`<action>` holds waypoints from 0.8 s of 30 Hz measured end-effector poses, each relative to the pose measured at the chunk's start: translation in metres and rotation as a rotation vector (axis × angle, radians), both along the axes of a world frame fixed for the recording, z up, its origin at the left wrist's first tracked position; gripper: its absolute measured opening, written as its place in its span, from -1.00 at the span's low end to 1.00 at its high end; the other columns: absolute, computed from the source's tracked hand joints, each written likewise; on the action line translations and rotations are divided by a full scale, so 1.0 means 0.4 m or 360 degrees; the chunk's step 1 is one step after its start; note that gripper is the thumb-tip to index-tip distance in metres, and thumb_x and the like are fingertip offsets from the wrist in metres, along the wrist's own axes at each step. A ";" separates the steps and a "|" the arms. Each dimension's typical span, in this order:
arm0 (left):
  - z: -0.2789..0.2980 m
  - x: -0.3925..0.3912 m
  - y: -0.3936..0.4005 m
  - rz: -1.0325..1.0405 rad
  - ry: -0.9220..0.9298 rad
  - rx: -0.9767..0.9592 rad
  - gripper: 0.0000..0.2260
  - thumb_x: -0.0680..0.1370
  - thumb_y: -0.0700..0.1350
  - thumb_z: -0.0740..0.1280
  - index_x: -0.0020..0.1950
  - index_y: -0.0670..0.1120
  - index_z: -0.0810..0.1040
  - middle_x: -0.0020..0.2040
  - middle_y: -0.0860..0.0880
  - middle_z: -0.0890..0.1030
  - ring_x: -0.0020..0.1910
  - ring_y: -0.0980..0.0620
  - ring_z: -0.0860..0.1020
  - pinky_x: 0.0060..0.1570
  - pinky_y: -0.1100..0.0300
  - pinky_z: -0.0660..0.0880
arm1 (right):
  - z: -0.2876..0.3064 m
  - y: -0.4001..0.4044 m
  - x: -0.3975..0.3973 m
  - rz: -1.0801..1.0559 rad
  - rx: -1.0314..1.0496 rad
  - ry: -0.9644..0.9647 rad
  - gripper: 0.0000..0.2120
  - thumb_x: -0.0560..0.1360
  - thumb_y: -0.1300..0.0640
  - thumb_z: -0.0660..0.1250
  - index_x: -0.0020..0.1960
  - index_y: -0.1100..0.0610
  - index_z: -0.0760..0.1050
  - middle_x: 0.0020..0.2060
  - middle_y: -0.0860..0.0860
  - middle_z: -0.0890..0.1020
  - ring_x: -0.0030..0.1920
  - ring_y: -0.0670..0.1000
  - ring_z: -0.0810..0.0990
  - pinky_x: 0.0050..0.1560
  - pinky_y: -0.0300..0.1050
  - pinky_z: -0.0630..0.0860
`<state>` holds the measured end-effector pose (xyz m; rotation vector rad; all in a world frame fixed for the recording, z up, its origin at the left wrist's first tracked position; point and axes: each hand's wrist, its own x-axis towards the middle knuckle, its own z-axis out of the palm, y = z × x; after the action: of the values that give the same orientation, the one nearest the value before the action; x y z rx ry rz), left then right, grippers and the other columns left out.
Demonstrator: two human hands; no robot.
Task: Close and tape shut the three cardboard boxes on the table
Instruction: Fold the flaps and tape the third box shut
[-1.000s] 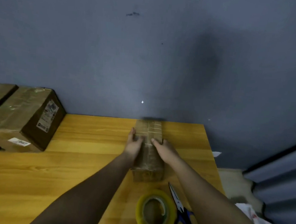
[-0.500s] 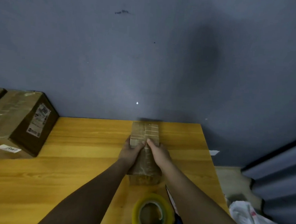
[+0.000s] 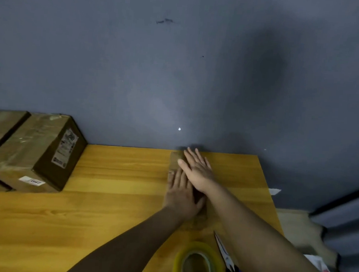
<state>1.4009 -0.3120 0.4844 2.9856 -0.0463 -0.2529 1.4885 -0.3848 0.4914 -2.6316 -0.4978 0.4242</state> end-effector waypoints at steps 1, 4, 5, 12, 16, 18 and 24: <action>-0.005 0.001 -0.007 -0.0038 0.0070 0.0075 -0.26 0.57 0.31 -0.12 0.54 -0.15 -0.29 0.55 -0.22 -0.22 0.52 -0.19 -0.27 0.43 -0.09 -0.34 | 0.000 0.008 0.006 0.0045 -0.0069 0.0072 -0.36 0.61 -0.27 -0.10 0.59 0.00 -0.10 0.56 -0.12 -0.16 0.53 -0.11 -0.27 0.52 -0.05 -0.26; -0.021 0.004 -0.028 -0.0069 0.0076 0.0129 -0.23 0.54 0.35 -0.12 0.48 -0.10 -0.39 0.54 -0.22 -0.26 0.50 -0.22 -0.32 0.36 -0.10 -0.43 | -0.015 0.003 -0.005 0.0063 -0.0226 0.0015 -0.27 0.57 -0.34 -0.10 0.58 0.01 -0.21 0.53 -0.12 -0.28 0.51 -0.08 -0.36 0.52 0.01 -0.30; -0.024 0.003 -0.031 -0.0079 0.0081 0.0125 -0.24 0.54 0.35 -0.11 0.45 -0.08 -0.43 0.54 -0.20 -0.28 0.50 -0.21 -0.33 0.35 -0.09 -0.44 | -0.022 -0.001 -0.011 0.0061 -0.0240 -0.0023 -0.27 0.57 -0.34 -0.10 0.58 0.01 -0.22 0.53 -0.12 -0.30 0.51 -0.08 -0.37 0.52 0.02 -0.30; -0.036 0.003 -0.031 -0.0122 0.0057 0.0149 -0.20 0.44 0.39 -0.26 0.50 -0.07 -0.40 0.52 -0.16 -0.33 0.48 -0.20 -0.37 0.37 -0.10 -0.43 | -0.031 0.001 -0.013 0.0052 -0.0275 -0.0055 -0.26 0.55 -0.36 -0.12 0.58 -0.01 -0.24 0.53 -0.13 -0.30 0.50 -0.08 -0.37 0.52 0.05 -0.28; -0.018 0.026 0.034 -0.0103 -0.0075 -0.0213 -0.32 0.57 0.25 0.02 0.58 -0.05 -0.07 0.58 -0.07 -0.04 0.55 -0.06 -0.09 0.49 0.08 -0.20 | -0.019 -0.011 -0.004 0.0014 -0.0041 0.0097 -0.28 0.55 -0.36 -0.10 0.58 -0.04 -0.14 0.54 -0.17 -0.25 0.50 -0.14 -0.34 0.51 0.02 -0.30; -0.017 0.030 0.061 -0.0027 -0.0138 -0.0205 -0.36 0.59 0.19 0.04 0.57 -0.08 -0.04 0.58 -0.07 0.03 0.55 0.00 -0.05 0.49 0.12 -0.13 | -0.018 -0.019 -0.005 -0.0028 0.0040 0.0103 -0.33 0.58 -0.32 -0.09 0.58 -0.04 -0.10 0.55 -0.17 -0.20 0.51 -0.15 -0.31 0.51 -0.01 -0.31; -0.038 0.013 0.055 0.0064 -0.0067 -0.0085 -0.34 0.47 0.22 -0.33 0.49 -0.07 -0.38 0.48 0.02 -0.40 0.44 0.07 -0.41 0.47 0.10 -0.27 | -0.031 -0.009 -0.110 -0.0003 -0.0139 -0.0206 0.06 0.20 -0.49 -0.66 0.57 -0.02 -0.20 0.55 -0.13 -0.21 0.52 -0.12 -0.31 0.50 -0.05 -0.34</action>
<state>1.4060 -0.2899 0.4691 2.9352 0.0019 -0.1815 1.4444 -0.3884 0.4788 -2.7562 -0.5289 0.2816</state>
